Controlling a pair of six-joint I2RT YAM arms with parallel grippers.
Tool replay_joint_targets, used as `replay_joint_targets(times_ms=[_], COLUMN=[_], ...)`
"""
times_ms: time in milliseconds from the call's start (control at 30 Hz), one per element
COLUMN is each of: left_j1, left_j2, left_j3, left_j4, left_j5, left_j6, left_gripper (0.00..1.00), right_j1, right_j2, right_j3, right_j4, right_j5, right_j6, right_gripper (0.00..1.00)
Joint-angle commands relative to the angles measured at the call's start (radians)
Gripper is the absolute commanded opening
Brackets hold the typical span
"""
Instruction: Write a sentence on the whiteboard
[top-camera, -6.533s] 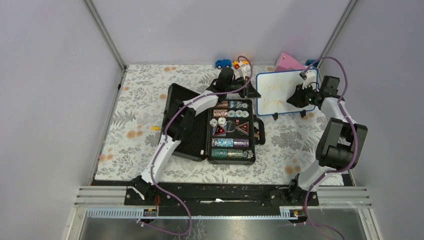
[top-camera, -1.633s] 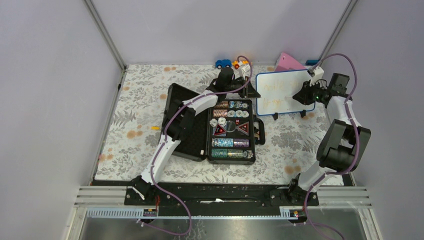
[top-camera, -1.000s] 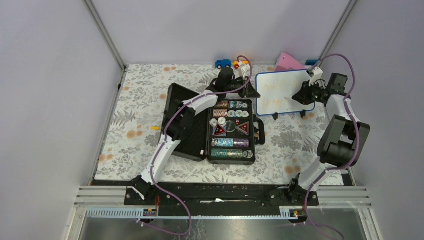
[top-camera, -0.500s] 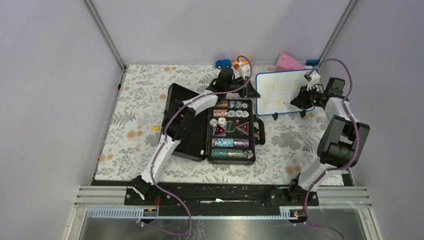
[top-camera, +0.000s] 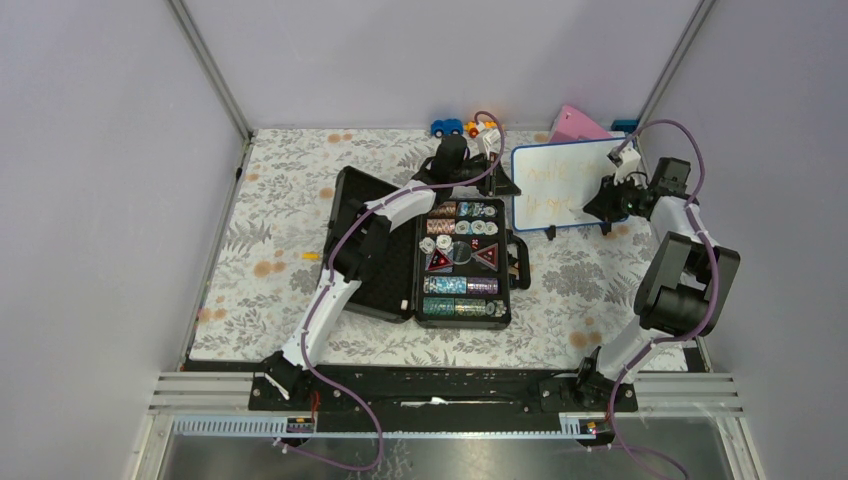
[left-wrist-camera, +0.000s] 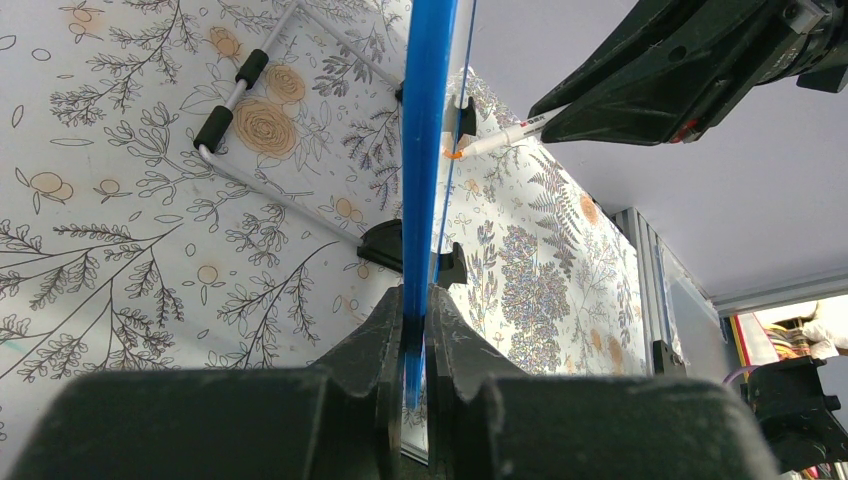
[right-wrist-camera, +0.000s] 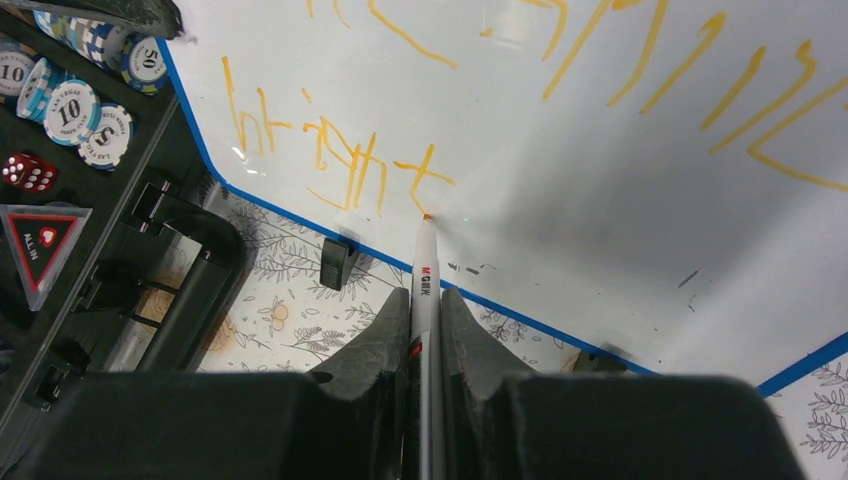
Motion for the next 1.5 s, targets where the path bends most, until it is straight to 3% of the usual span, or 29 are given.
replay_joint_targets(times_ms=[0,533,867,1467], left_j1=[0.025,0.026,0.025,0.025], left_j2=[-0.054,-0.057,-0.076,-0.078], left_j3=[0.001,0.003,-0.017,-0.022], left_j4=[-0.003,-0.006,-0.005,-0.001], left_j5=[0.006,0.007,0.010,0.014], left_j6=[-0.001,0.001,0.001,-0.001], left_gripper=[0.00,0.00,0.00,0.00], right_j1=[-0.014,-0.018,-0.020,-0.066], right_j2=[-0.026,-0.031,-0.142,-0.044], right_j3=[0.037,0.121,0.059,0.073], right_j4=[-0.005,-0.050,-0.087,-0.068], right_j5=[0.031,-0.025,-0.044,-0.028], right_j6=[-0.031,-0.005,-0.008,-0.031], right_gripper=[0.00,0.00,0.00,0.00])
